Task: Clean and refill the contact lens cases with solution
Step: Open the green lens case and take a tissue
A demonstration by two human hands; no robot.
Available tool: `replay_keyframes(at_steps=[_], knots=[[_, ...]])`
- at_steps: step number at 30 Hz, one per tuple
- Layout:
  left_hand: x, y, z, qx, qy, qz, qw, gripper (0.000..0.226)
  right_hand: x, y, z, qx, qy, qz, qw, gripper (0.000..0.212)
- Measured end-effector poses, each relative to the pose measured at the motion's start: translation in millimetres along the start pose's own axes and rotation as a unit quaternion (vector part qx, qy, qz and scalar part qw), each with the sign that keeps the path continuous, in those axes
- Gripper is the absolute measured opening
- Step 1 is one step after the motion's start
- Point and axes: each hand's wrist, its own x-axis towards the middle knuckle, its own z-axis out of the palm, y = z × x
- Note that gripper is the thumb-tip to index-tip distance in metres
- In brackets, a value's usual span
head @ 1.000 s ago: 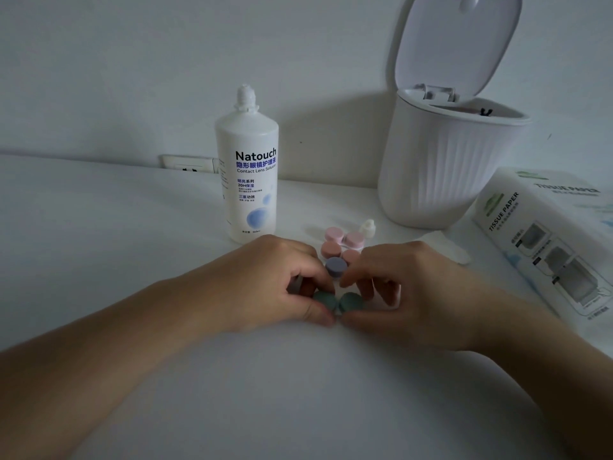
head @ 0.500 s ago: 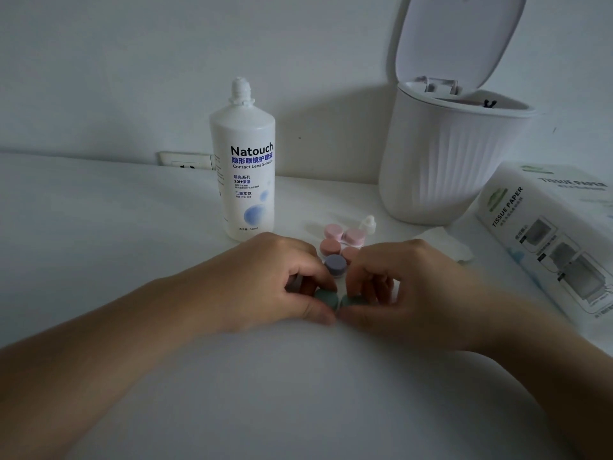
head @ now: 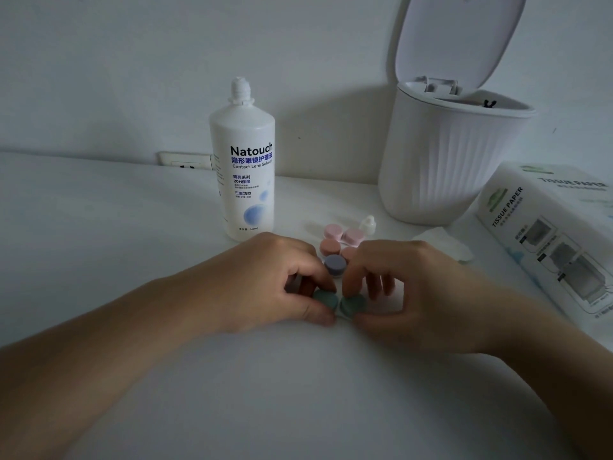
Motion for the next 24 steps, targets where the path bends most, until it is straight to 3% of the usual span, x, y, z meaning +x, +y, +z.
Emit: replay_keyframes(at_steps=[7,11,18,24], knots=[[-0.3,-0.5,-0.6,0.003,0.000,0.008,1.000,0.028,2.0,-0.3,3.9,-0.013,0.028,0.017,0.999,0.037],[0.7,-0.1,0.1,-0.002,-0.001,0.009,1.000,0.036,0.9,2.5,1.4,-0.026,-0.001,0.004,1.000,0.022],[0.9,-0.1,-0.2,0.003,-0.002,0.012,1.000,0.042,1.0,1.5,0.6,-0.025,0.005,0.008,1.000,0.034],[0.9,-0.9,0.0,-0.007,-0.003,0.005,1.000,0.041,2.2,0.7,2.1,-0.050,-0.002,-0.020,0.999,0.017]])
